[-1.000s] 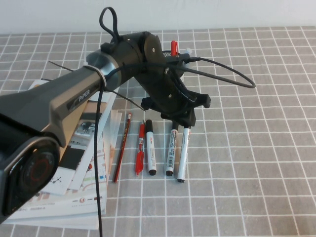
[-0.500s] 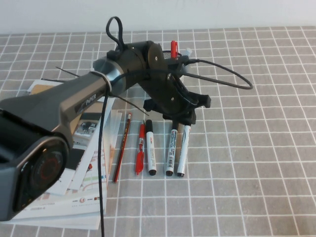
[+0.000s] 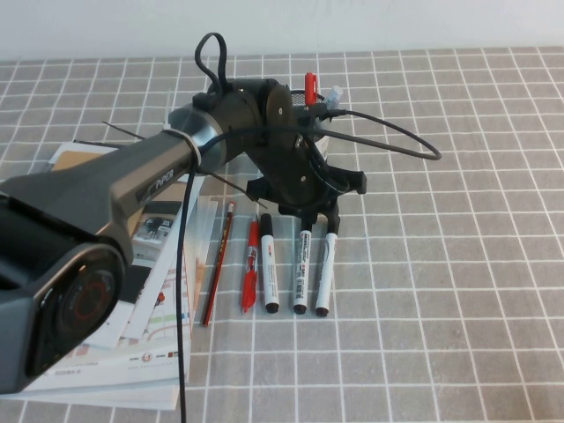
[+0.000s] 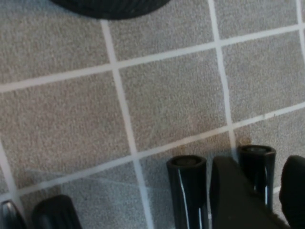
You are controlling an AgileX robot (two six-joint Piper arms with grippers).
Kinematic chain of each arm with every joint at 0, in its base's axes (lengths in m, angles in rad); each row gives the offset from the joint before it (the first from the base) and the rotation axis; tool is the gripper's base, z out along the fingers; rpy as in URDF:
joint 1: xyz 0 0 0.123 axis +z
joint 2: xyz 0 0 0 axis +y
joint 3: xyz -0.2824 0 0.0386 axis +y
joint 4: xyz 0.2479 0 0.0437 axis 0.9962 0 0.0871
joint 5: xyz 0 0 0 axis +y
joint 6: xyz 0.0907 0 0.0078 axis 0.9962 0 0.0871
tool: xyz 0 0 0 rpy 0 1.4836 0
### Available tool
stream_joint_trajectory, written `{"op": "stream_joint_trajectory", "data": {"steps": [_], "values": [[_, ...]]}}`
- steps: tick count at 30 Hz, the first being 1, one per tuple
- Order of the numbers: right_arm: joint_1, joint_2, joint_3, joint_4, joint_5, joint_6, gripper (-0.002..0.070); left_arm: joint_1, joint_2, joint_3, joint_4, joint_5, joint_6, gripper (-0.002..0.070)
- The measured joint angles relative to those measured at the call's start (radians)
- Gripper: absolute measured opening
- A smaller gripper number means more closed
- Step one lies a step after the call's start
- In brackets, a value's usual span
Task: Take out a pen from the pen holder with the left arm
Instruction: 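Take a marker out of the pen holder and lay it on the table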
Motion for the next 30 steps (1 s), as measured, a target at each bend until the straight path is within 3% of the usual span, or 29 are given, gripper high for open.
{"op": "stream_joint_trajectory", "data": {"steps": [8, 13, 17, 22, 30], "values": [[0.000, 0.000, 0.000, 0.000, 0.000, 0.000, -0.0013, 0.000, -0.054, 0.000, 0.003, 0.003, 0.056, 0.0192], [0.000, 0.000, 0.000, 0.000, 0.000, 0.000, -0.0013, -0.013, -0.182, 0.000, 0.083, 0.020, 0.185, 0.0043], [0.000, 0.000, 0.000, 0.004, 0.000, 0.000, -0.0013, -0.052, -0.323, 0.032, 0.204, 0.011, 0.198, 0.0009], [0.000, 0.000, 0.000, 0.008, 0.000, 0.000, -0.0013, -0.121, -0.533, 0.185, 0.331, -0.031, 0.141, 0.0001], [0.000, 0.000, 0.000, 0.012, 0.000, 0.000, -0.0013, -0.216, -0.872, 0.553, 0.371, -0.089, 0.073, 0.0000]]}}
